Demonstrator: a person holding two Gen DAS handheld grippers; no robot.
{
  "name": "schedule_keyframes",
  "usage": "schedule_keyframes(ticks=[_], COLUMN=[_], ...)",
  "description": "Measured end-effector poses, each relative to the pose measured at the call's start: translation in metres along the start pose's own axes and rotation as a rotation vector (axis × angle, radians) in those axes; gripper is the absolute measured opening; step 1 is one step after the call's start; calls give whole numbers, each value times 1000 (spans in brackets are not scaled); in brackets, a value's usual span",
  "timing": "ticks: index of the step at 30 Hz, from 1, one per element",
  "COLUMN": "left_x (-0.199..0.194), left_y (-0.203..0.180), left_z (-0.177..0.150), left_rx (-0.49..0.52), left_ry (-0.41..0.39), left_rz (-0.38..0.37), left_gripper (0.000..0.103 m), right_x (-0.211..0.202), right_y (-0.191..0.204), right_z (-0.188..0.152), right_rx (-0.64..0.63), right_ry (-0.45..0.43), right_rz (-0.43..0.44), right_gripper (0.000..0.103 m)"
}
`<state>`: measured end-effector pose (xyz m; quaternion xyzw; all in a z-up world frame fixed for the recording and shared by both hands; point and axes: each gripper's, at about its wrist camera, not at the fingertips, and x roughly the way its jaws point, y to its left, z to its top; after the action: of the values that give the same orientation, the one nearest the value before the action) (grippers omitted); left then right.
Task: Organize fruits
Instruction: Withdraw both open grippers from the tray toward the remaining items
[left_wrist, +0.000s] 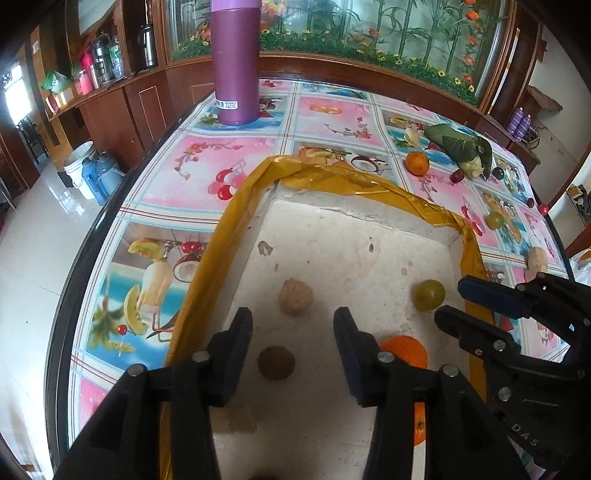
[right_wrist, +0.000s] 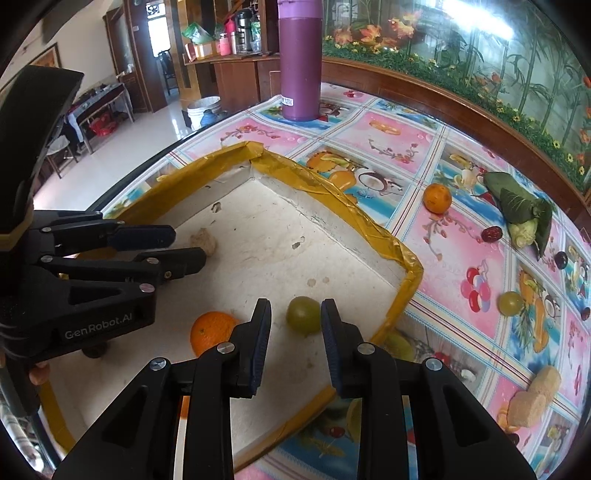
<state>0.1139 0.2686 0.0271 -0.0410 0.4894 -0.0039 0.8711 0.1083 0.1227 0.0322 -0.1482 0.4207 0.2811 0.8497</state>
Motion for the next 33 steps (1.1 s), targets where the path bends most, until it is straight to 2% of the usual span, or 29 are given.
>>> schedule_keyframes(ticks=[5, 9, 14, 17, 21, 24, 33], left_x=[-15, -37, -66, -80, -91, -96, -103], left_y=[6, 9, 1, -10, -29, -48, -111], left_z=[-15, -34, -57, -68, -79, -82, -90], left_rx=[-39, -72, -80, -89, -104, -89, -18], left_ry=[-8, -52, -127, -162, -170, -172, -163], left_rz=[1, 1, 51, 59, 23, 1, -32], left_gripper=[54, 58, 61, 63, 65, 66, 79], right_x=[-29, -53, -77, -91, -110, -122, -143], right_y=[0, -2, -5, -11, -21, -33, -82], right_z=[-16, -40, -78, -102, -130, -148, -183], right_rx=[42, 85, 111, 141, 169, 188, 277], right_ry=[-32, -51, -49, -52, -61, -67, -78], right_rz=[20, 34, 20, 14, -9, -26, -44], right_gripper=[27, 31, 31, 31, 31, 31, 32])
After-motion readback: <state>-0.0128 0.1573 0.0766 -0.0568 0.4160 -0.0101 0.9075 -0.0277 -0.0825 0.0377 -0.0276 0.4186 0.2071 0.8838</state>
